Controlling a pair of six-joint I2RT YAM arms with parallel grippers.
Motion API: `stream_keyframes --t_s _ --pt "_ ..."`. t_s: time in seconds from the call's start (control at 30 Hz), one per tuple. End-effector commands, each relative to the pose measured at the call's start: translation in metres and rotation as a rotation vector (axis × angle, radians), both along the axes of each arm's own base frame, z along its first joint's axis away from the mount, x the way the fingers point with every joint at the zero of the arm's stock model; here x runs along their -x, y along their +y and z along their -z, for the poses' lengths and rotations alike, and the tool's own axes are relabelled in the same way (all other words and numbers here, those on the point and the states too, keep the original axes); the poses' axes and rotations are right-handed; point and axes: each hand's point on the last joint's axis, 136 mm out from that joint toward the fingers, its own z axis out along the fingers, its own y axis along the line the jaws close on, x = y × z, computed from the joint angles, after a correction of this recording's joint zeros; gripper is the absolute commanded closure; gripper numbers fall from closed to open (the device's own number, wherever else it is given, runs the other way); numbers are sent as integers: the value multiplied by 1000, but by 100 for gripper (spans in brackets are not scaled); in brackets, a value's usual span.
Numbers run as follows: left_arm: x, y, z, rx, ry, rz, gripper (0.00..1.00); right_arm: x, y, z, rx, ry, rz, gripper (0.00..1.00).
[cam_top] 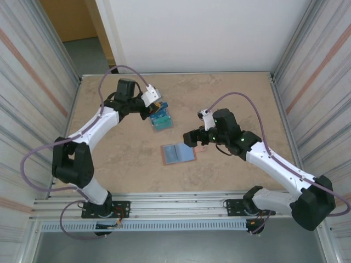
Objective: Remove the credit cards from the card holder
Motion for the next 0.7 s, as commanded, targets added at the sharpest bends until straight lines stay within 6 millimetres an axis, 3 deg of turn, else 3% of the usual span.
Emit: stream_keyframes --t_s 0.0,0.3,0.67 --pt "-13 -5 -4 -6 -54 67 100 -14 -13 -5 38 0 132 1" --pt "-27 -9 39 -42 22 94 100 -20 -20 -1 88 10 197 1" --pt "-36 -5 66 -96 59 88 100 -20 -19 -1 91 5 196 1"
